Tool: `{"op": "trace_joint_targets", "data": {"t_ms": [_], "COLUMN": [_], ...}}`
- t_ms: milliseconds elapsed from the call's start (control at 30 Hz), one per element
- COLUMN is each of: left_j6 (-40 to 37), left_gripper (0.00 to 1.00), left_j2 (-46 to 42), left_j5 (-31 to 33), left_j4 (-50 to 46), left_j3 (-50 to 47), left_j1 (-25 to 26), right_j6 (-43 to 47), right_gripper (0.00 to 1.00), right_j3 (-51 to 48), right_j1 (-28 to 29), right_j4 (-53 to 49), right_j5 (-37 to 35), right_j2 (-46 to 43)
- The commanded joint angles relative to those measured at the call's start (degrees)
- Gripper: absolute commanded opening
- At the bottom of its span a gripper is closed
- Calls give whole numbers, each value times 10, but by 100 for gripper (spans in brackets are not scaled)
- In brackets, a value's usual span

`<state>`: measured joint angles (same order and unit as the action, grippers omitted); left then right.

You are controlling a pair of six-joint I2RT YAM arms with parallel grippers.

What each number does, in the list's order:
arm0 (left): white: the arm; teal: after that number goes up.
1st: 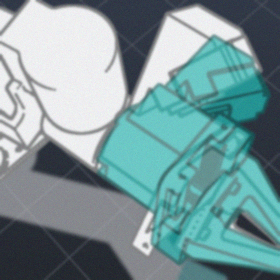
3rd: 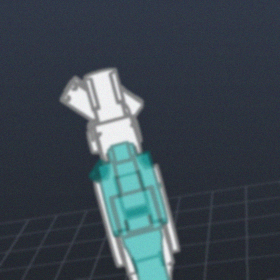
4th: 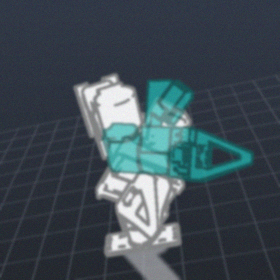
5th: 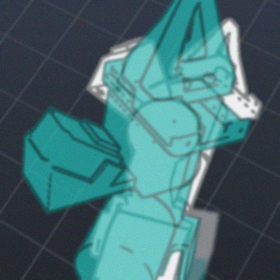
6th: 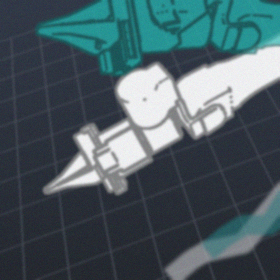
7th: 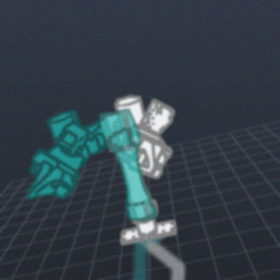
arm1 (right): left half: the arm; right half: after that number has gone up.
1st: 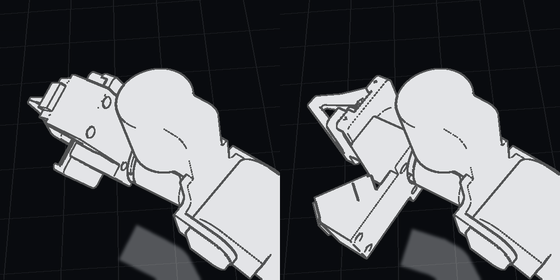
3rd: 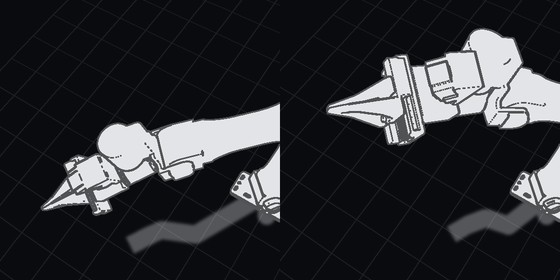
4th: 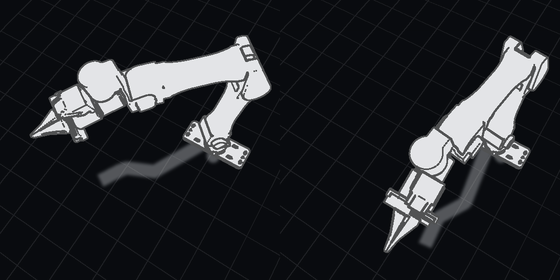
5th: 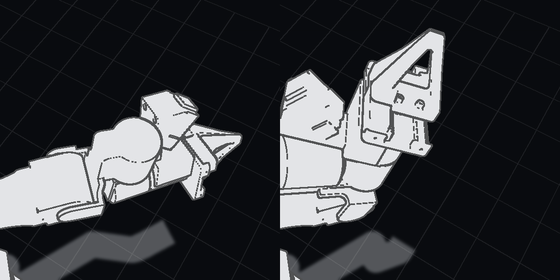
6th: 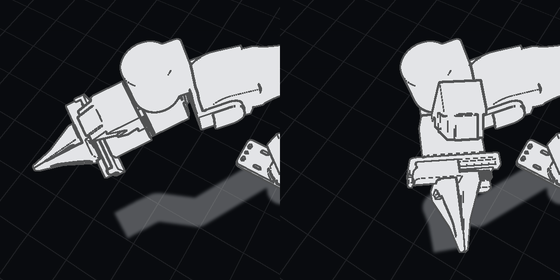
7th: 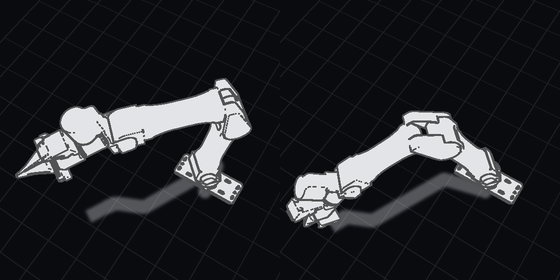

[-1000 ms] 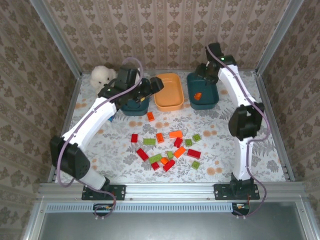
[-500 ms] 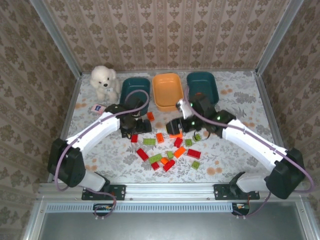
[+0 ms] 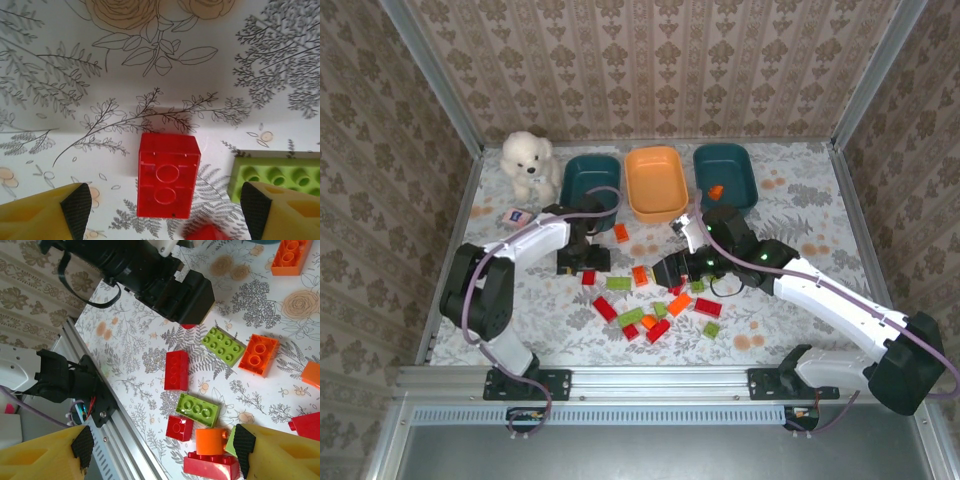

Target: Sort the legos into containers by color

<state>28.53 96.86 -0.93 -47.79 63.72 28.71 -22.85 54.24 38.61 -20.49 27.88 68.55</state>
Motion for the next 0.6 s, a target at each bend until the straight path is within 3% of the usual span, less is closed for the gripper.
{"op": "trace_joint_targets", "data": {"t_ms": [0,200,433,567], "left_j6": [-34,-25,-37,-35], "left_gripper": [78,71,50,43], "left_j2": [26,52,62,60], "left_j5": [-21,-12,-3,5], "left_j4": [-4,16,31,33], "left_j3": [18,4,0,-1], "left_j1": [2,2,4,10], "right_j6": [-8,-10,-12,-12], "right_gripper": [77,76,75,74], "right_j3": [-6,4,6,8], "right_j1": [-3,-9,-14,-19], "right_j4": [18,18,13,8], "right_j5": [10,8,5,4], "right_j2": [-6,3,5,7]}}
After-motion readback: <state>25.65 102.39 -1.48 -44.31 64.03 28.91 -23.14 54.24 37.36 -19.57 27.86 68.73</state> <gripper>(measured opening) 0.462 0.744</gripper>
